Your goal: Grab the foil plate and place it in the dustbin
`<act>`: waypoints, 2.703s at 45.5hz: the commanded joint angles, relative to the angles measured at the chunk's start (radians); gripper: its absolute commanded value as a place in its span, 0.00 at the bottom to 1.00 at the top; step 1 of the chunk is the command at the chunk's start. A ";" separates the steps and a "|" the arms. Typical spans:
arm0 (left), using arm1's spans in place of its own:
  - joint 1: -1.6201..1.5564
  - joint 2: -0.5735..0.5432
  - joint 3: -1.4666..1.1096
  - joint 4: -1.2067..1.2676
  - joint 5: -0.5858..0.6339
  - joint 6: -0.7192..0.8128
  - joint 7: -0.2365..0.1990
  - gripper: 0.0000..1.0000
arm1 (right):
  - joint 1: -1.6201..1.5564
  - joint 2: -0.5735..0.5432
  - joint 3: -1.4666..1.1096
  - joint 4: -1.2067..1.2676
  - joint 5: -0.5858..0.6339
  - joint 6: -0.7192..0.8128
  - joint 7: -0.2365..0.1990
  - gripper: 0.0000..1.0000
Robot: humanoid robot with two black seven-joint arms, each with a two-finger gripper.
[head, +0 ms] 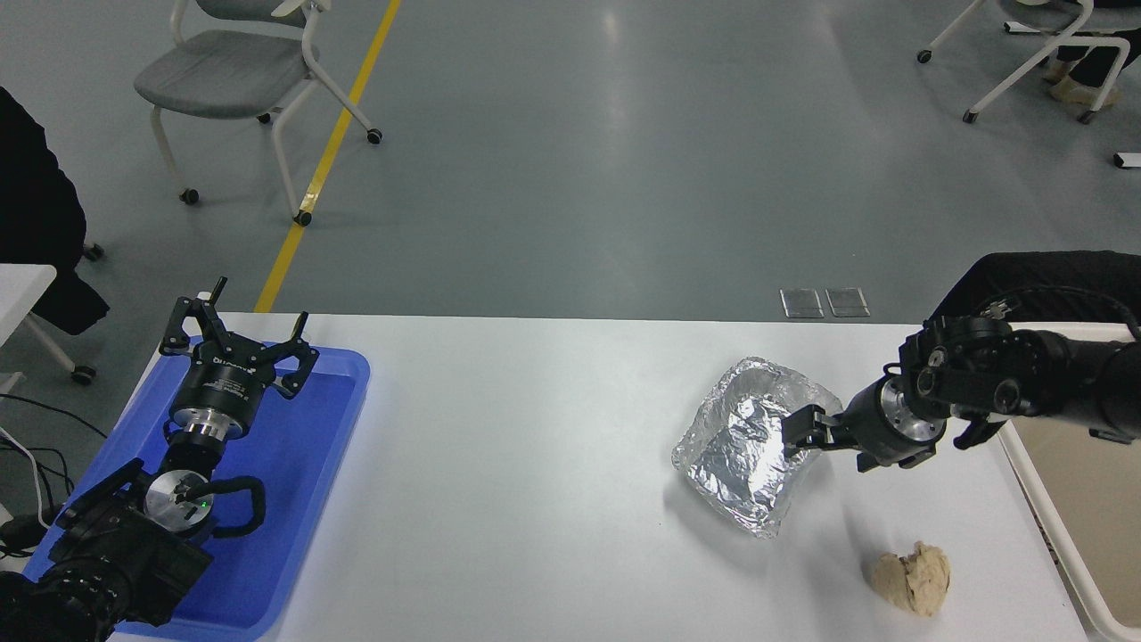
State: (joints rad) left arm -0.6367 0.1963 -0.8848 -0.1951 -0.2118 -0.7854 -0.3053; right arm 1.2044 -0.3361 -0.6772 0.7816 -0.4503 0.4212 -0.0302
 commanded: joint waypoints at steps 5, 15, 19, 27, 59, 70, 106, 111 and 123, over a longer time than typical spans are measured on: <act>-0.001 0.000 0.000 0.000 0.000 0.000 0.000 1.00 | -0.086 0.037 0.047 -0.059 -0.002 -0.084 -0.028 0.33; 0.000 0.000 0.000 0.000 0.000 0.000 0.000 1.00 | -0.085 0.039 0.047 -0.067 -0.002 -0.090 -0.028 0.00; 0.000 0.000 0.000 0.000 0.000 0.000 0.000 1.00 | -0.080 0.048 0.047 -0.064 -0.001 -0.090 -0.028 0.00; 0.000 0.000 0.000 0.000 0.000 0.000 0.000 1.00 | -0.007 0.042 0.022 -0.038 0.010 -0.078 -0.030 0.00; 0.002 0.002 0.000 -0.003 0.000 0.000 0.000 1.00 | 0.791 -0.069 -0.496 0.441 0.137 0.054 -0.028 0.00; 0.000 0.002 0.000 0.000 0.000 0.000 0.000 1.00 | 0.984 -0.070 -0.565 0.527 0.151 0.120 -0.030 0.00; 0.000 0.002 0.000 0.000 0.000 0.000 0.000 1.00 | 1.097 -0.153 -0.627 0.568 0.067 0.157 -0.048 0.00; 0.000 0.002 0.000 0.000 0.000 0.000 0.000 1.00 | 1.084 -0.225 -0.650 0.555 -0.028 0.154 -0.045 0.00; 0.000 0.003 0.000 0.000 0.000 0.000 0.000 1.00 | 0.931 -0.432 -0.631 0.389 -0.211 0.143 -0.043 0.00</act>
State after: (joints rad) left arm -0.6367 0.1983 -0.8847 -0.1950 -0.2118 -0.7854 -0.3052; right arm 2.2524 -0.6075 -1.3178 1.3033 -0.5101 0.5726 -0.0757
